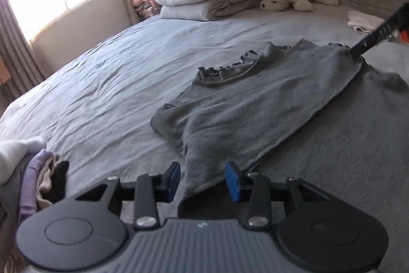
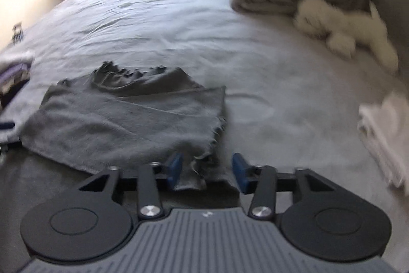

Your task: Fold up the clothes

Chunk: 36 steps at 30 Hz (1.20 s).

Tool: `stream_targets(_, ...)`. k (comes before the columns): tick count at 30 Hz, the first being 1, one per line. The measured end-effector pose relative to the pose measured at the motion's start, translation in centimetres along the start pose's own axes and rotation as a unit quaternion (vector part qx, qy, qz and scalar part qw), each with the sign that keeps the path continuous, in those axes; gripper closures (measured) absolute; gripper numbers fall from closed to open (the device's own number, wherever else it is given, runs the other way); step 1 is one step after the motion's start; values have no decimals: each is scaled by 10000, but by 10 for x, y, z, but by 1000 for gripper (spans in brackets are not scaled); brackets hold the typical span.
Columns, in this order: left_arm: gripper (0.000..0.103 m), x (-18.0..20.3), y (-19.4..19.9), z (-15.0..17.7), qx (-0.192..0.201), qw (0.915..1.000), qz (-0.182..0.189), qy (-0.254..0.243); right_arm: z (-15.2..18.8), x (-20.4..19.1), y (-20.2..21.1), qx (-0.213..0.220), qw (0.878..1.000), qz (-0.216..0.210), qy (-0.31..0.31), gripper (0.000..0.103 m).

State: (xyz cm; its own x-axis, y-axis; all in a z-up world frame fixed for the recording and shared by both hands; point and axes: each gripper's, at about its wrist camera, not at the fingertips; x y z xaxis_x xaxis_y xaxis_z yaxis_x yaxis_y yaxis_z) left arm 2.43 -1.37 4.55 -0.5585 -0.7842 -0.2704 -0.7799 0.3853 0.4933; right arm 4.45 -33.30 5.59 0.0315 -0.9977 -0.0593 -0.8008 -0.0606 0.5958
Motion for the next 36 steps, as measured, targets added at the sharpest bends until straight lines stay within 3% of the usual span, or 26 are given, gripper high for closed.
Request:
stream_targets(4,69,8,-8,3,-90,9997,60,-218,2,10,-4,-227,9987,-97,-446,74)
stream_targets(7,76,5,-11,3,-209,9997,81,-63,4,6,-7,-325,9988,-62,-363,92)
stream_targets(10,79,-4,-8,2,-245,9995,112,140,0,2,-4,-150,9993,-33,-352,98)
stream_targets(14,75,-18,-2,4,-294,9986,100,437,-15,9,14,270,9968,-296,-694,98)
stream_targets(18,68,-32,5,4,-277,9974,52,668,-37,0,26,542,9906,-691,-1048,98)
stream_targets(23,60,-39,13,0,-133,9963,70,847,-70,-33,31,777,9879,-858,-1033,98)
stream_targets(26,43,-41,18,-3,14,9967,104,810,-100,-59,32,886,9868,-930,-984,98)
stream_targets(29,37,-53,19,-4,165,9941,159,1059,-140,-100,34,1082,9823,-1286,-833,98)
stream_targets(32,20,-64,23,-3,294,9904,239,1326,-180,-150,39,1305,9730,-1776,-687,98)
stream_targets(36,17,-58,27,-2,457,9922,126,1155,-216,-213,44,1478,9625,-2233,-426,98)
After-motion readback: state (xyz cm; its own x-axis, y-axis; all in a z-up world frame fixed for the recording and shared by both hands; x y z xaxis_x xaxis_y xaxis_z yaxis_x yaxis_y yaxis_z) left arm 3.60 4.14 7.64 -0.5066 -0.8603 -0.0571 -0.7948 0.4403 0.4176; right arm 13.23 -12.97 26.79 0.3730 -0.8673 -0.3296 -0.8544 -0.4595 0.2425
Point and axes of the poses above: each gripper's, at about its wrist camera, not at the fingertips, and y roughly against the way its jaws point, x to its right, z to its underside, and after that the axes turned 11 degrees about x, right-handed
